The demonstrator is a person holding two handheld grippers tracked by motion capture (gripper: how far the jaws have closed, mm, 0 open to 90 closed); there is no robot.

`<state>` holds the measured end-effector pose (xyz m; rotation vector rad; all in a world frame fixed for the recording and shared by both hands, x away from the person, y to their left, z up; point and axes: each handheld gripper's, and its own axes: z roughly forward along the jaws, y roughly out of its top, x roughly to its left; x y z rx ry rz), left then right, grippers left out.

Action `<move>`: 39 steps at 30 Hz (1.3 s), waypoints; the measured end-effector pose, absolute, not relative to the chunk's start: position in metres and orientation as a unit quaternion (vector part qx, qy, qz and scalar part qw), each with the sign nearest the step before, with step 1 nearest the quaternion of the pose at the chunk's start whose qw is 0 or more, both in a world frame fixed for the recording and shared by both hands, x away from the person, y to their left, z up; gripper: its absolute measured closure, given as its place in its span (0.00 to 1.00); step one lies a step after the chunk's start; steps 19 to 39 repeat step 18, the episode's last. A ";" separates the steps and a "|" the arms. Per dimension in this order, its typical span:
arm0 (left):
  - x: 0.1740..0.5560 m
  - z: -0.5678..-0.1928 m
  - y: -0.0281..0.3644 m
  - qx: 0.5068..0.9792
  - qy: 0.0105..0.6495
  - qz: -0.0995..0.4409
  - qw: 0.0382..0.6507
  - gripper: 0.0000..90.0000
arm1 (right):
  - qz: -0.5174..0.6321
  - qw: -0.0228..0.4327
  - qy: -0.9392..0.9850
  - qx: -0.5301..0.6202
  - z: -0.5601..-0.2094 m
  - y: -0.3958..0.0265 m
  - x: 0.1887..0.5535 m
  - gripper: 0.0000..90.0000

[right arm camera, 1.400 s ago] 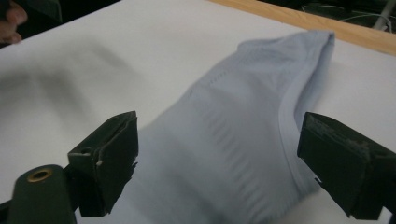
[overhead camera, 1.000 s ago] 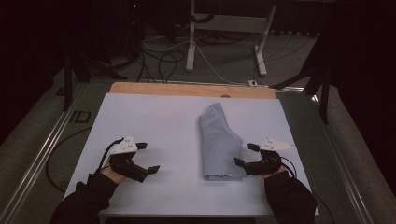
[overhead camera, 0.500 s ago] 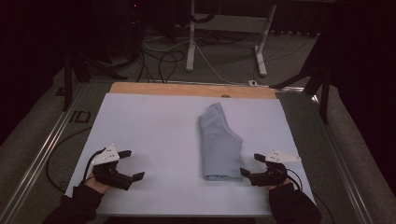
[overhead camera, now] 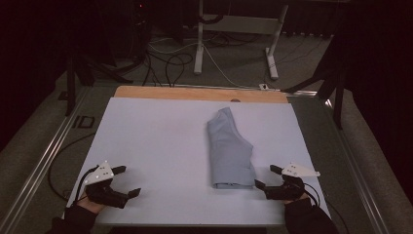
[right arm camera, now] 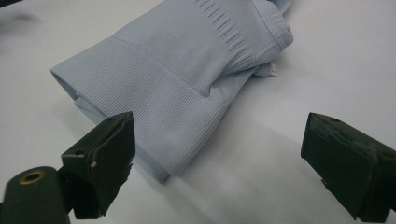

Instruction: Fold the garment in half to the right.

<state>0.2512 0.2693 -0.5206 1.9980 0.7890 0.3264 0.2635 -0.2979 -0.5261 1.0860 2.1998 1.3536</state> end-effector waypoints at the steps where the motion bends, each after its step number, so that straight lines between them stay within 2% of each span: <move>1: 0.251 -0.521 0.270 0.815 0.321 0.134 0.463 0.00 | 0.475 0.172 0.774 0.382 -0.526 -0.297 0.263 0.11; 8: 0.251 -0.522 0.269 0.815 0.322 0.143 0.459 0.00 | 0.461 0.184 0.783 0.374 -0.528 -0.292 0.264 0.11; 39: 0.251 -0.522 0.268 0.814 0.322 0.143 0.461 0.00 | 0.460 0.184 0.784 0.374 -0.527 -0.292 0.263 0.11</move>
